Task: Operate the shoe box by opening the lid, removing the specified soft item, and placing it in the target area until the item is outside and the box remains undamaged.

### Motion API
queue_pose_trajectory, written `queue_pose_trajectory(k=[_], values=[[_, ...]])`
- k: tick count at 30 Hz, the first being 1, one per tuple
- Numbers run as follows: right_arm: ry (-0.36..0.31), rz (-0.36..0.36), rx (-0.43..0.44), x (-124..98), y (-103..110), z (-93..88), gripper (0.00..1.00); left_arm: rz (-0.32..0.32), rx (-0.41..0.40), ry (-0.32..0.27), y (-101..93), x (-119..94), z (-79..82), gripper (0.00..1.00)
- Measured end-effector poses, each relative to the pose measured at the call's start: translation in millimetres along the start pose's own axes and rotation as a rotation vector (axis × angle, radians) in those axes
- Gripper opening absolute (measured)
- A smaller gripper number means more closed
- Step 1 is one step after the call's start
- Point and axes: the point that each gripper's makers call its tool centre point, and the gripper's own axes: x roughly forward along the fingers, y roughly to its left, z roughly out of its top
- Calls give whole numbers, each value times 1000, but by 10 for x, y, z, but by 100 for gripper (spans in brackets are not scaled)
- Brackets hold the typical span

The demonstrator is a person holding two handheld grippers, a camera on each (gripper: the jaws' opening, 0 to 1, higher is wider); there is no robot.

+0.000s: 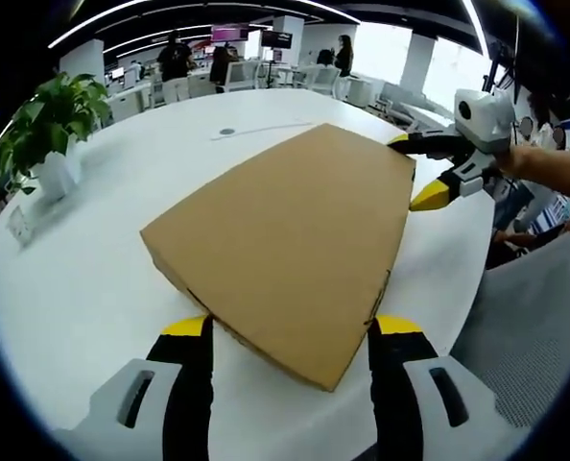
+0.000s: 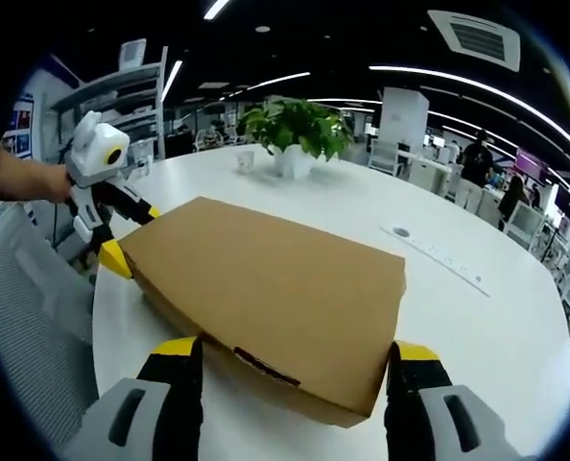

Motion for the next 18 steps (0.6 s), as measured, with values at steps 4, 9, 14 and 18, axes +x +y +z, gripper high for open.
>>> queue_pose_trajectory(k=[4,9,14,18], values=[[5,-6,-5,1,46,4,74,-4,9,20,52,-24,-26,65],[4,-10,8,6,113,25,71,0,32,40,144,-45,-50,66],[-4,-13,0,18,197,33,67,-4,54,52,246,-84,-83,66],[-8,-14,2,26,234,45,65,-13,68,59,301,-107,-98,66]])
